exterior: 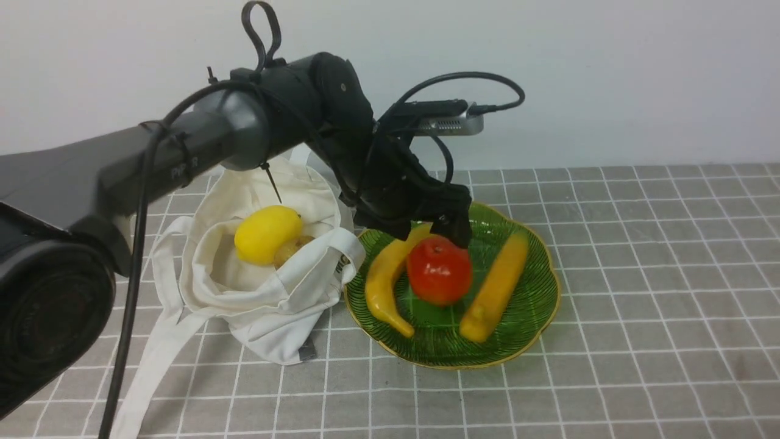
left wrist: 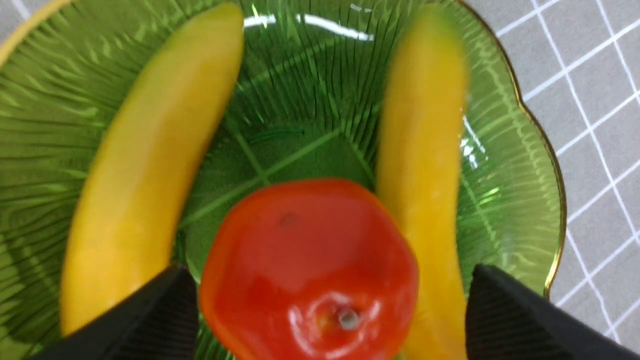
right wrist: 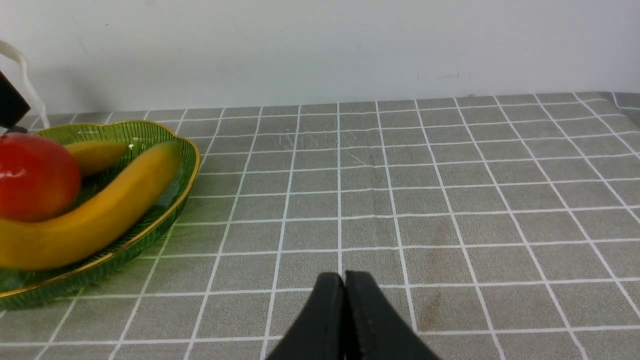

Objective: Take the fruit out of the bag on the grey coffee tablecloth and place them on the plate.

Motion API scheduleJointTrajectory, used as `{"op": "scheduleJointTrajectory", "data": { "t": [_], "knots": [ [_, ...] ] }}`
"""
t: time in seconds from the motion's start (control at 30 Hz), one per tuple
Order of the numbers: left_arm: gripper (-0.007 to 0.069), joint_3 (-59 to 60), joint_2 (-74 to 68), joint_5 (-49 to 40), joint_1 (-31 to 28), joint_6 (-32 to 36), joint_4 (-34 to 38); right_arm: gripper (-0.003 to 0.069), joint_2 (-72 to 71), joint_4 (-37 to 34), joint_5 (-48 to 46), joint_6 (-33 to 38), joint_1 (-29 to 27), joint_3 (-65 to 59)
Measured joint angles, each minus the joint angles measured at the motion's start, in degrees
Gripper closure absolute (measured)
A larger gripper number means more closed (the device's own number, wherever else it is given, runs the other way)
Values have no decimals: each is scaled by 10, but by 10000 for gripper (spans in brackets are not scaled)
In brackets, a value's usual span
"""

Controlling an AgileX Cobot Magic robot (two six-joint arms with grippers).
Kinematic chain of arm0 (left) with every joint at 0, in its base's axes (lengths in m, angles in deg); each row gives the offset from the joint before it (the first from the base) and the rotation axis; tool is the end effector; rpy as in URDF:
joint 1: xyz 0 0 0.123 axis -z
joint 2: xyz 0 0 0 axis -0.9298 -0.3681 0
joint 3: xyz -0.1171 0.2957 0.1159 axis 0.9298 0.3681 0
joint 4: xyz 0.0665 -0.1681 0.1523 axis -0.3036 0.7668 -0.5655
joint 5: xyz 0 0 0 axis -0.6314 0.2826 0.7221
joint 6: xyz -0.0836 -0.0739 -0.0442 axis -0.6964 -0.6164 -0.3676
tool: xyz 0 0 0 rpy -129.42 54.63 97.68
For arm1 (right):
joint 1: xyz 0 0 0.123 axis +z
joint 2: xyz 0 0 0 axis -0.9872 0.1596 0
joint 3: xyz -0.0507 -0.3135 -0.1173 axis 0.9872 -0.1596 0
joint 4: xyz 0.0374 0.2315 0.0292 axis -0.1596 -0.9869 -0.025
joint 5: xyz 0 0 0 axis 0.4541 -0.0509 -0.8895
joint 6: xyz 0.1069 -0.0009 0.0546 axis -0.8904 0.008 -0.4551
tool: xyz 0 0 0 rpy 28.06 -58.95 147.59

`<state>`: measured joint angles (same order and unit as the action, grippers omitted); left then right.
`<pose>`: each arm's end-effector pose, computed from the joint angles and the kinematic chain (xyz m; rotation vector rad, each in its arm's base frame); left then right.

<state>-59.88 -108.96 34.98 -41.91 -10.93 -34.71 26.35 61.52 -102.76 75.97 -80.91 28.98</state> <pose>0.4256 -0.2592 0.2486 0.6047 2.6582 -0.6513 0.0110 0.0010 0.1635 0.0305 1.8685 0.0325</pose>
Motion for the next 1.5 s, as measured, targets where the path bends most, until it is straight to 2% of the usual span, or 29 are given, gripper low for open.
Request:
{"op": "scheduleJointTrajectory", "data": {
  "t": [0.1, 0.2, 0.33, 0.37, 0.4, 0.43, 0.53, 0.67, 0.87, 0.97, 1.0, 1.03, 1.13, 1.17, 1.2, 1.3, 1.43, 1.5],
  "knots": [
    [-56, -12, 0, -22, 0, 5, -1, 674, 0, 0, 0, 0, 0, 0],
    [36, -54, 12, -74, 0, 17, -11, 674, 0, 0, 0, 0, 0, 0],
    [306, -129, 52, -159, 0, 13, -61, 674, 0, 0, 0, 0, 0, 0],
    [405, -150, 68, -172, 0, 12, -83, 674, 0, 0, 0, 0, 0, 0],
    [421, -153, 74, -175, 0, 12, -86, 674, 0, 0, 0, 0, 0, 0],
    [524, -169, 96, -182, 0, 10, -117, 674, 0, 0, 0, 0, 0, 0],
    [613, -176, 149, -189, 0, 3, -166, 674, 0, 0, 0, 0, 0, 0],
    [631, -147, 232, -196, 0, -15, -192, 674, 0, 0, 0, 0, 0, 0],
    [632, -5, 384, -198, 0, -18, -195, 674, 0, 0, 0, 0, 0, 0],
    [632, 158, 510, -199, 0, -24, -189, 674, 0, 0, 0, 0, 0, 0],
    [632, 158, 510, -199, 0, -24, -189, 674, 0, 0, 0, 0, 0, 0],
    [632, 229, 559, -191, 0, -24, -175, 674, 0, 0, 0, 0, 0, 0],
    [632, 418, 675, -83, 0, -17, -130, 674, 0, 0, 0, 0, 0, 0],
    [632, 418, 682, -73, 0, -17, -127, 674, 0, 0, 0, 0, 0, 0],
    [632, 519, 741, 20, 0, -15, -111, 674, 0, 0, 0, 0, 0, 0],
    [632, 658, 819, 158, 0, -15, -103, 674, 0, 0, 0, 0, 0, 0],
    [632, 792, 895, 297, 0, -15, -98, 674, 0, 0, 0, 0, 0, 0],
    [632, 834, 925, 331, 0, -15, -96, 674, 0, 0, 0, 0, 0, 0]
  ]
}}
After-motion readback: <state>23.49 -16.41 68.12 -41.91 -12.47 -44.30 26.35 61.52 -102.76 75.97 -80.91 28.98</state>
